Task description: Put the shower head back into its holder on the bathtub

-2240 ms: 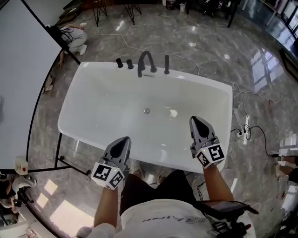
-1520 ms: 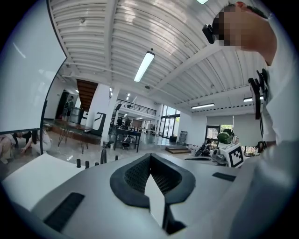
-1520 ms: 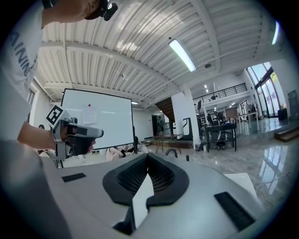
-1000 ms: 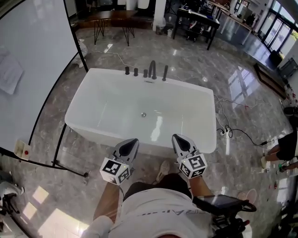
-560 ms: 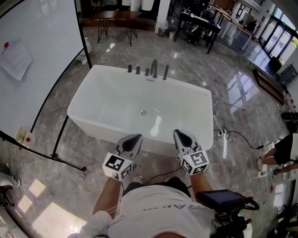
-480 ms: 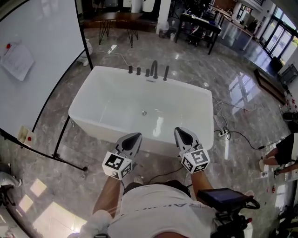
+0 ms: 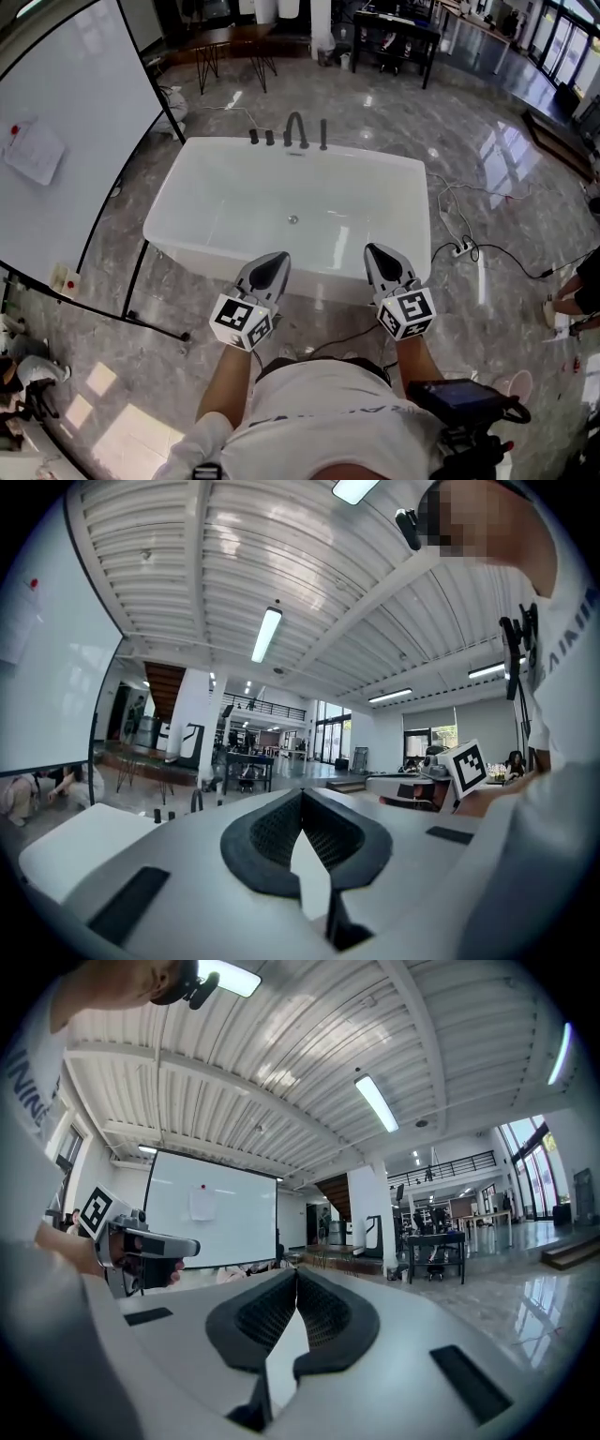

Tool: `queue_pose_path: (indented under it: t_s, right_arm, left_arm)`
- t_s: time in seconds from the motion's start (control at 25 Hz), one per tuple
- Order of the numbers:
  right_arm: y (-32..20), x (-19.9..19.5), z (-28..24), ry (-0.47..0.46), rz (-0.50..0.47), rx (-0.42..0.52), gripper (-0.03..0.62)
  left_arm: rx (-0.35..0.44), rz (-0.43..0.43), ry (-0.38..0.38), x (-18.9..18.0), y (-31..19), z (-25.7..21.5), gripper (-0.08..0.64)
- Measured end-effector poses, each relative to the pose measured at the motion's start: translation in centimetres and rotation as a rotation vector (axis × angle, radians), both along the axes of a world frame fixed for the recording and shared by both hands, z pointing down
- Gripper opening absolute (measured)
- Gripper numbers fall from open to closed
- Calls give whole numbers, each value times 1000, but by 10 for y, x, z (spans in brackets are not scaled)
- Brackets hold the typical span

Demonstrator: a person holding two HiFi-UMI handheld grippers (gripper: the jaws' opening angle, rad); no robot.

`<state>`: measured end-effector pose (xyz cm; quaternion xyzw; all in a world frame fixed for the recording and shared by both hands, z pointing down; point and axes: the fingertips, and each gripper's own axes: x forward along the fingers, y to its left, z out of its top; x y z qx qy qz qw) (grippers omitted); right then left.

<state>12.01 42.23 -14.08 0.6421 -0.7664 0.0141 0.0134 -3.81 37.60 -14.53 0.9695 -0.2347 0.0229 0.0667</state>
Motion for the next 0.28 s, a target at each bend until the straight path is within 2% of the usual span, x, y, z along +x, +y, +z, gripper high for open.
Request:
queue_pose_path:
  t_s: [0.12, 0.28]
  right_arm:
    - [12, 26, 11, -22, 5, -1, 12]
    - [22, 57, 19, -46, 1, 7, 12]
  left_arm:
    - [-21, 6, -11, 27, 13, 9, 14]
    - [-5, -5, -22, 57, 22, 8, 14]
